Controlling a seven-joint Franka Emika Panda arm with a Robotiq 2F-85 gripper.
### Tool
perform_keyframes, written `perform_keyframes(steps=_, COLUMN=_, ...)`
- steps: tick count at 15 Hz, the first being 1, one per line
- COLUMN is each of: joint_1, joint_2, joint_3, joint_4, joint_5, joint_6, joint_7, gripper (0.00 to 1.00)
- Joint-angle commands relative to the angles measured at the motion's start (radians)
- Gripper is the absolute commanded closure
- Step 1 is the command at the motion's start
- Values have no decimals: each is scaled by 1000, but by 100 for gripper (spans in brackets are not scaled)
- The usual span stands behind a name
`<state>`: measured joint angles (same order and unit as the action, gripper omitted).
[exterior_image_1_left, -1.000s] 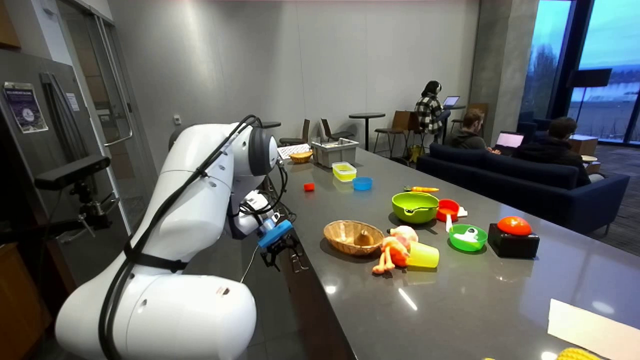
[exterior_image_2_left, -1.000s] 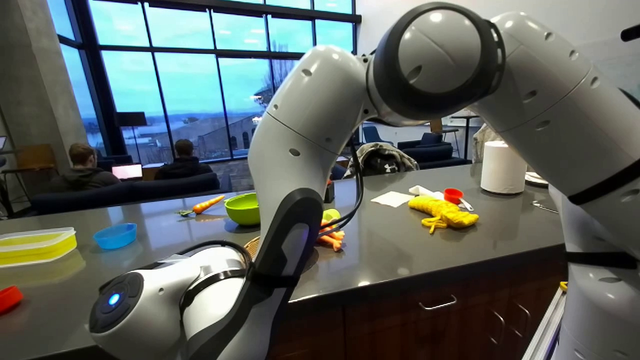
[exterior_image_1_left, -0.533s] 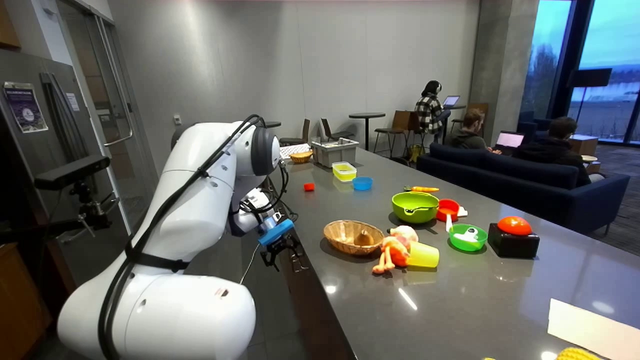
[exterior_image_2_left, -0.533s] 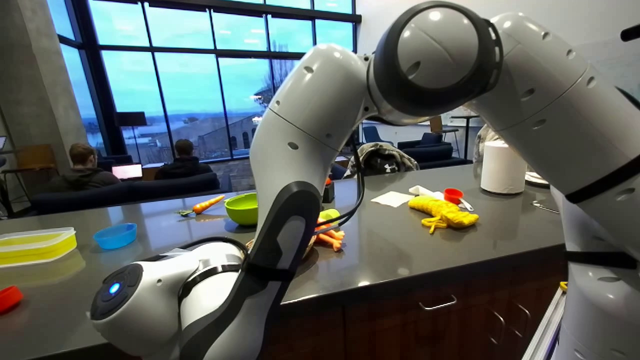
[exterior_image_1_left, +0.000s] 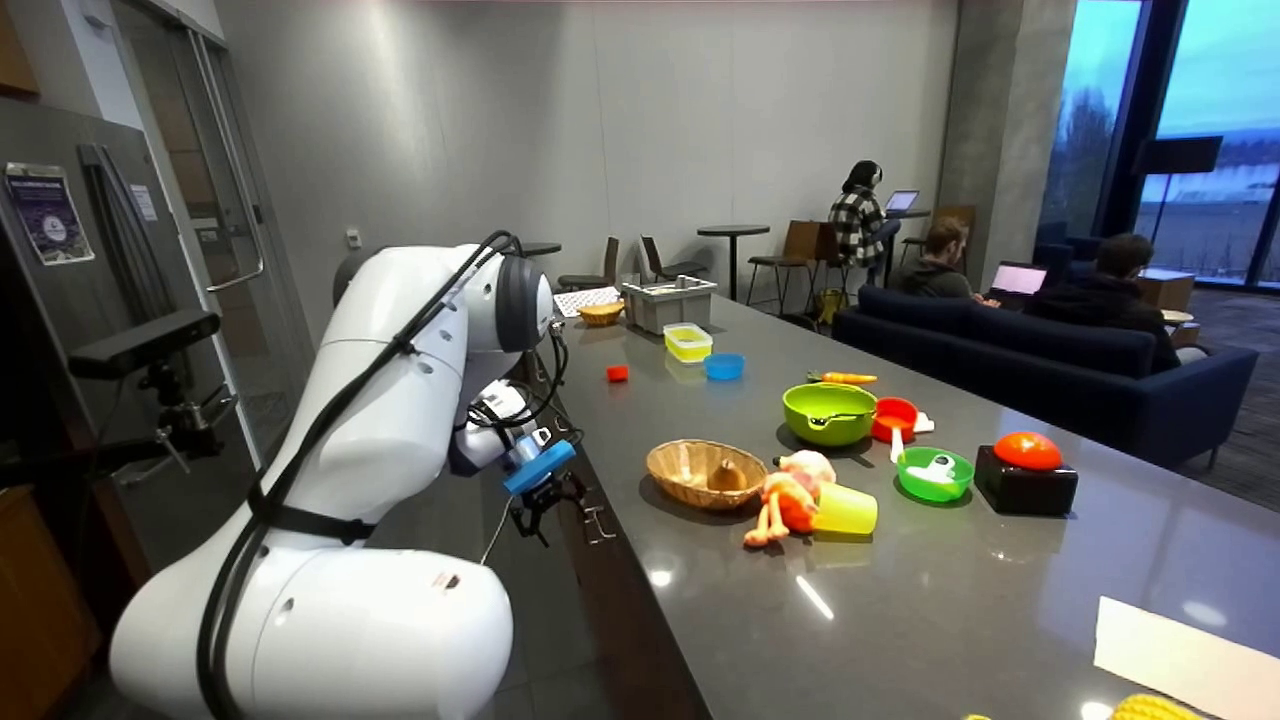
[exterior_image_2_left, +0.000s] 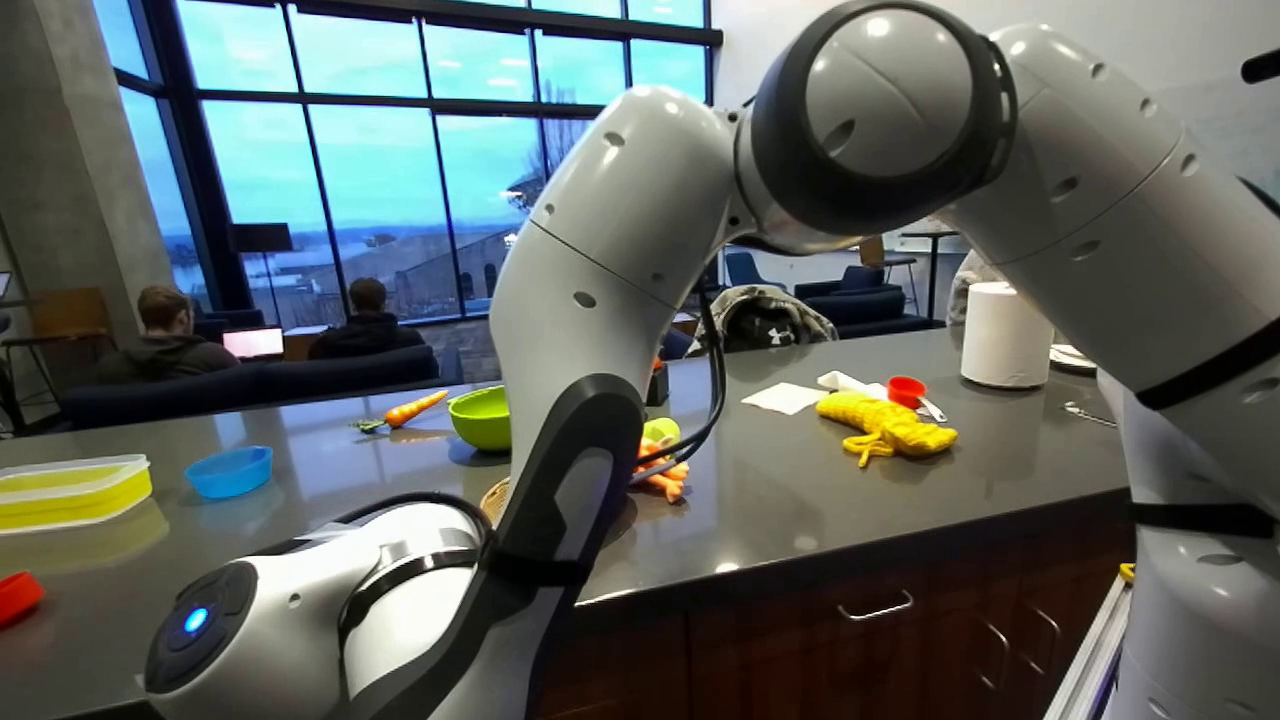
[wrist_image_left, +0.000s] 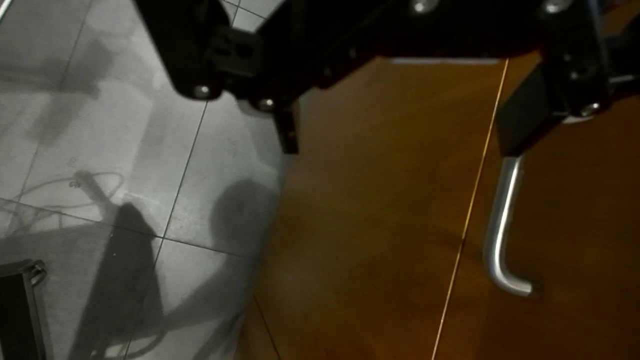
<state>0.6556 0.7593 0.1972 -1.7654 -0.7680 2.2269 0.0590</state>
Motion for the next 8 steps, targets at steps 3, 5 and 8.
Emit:
perform_keyframes(steps=3, joint_1=43, joint_2=-21, joint_3=-31, joint_4=1, joint_5=-56, joint_6=-32, joint_7=93, gripper=0)
perform_keyframes(steps=5, joint_1=44, joint_2=-24, joint_3=-33, joint_4=-1, joint_5=-62, joint_6=-39, joint_7=115, gripper=0)
perform_keyframes(steps=8, joint_1=49, joint_2=-19, joint_3=-48, joint_4=6, joint_5=-77, joint_6=-54, joint_7=140, gripper=0)
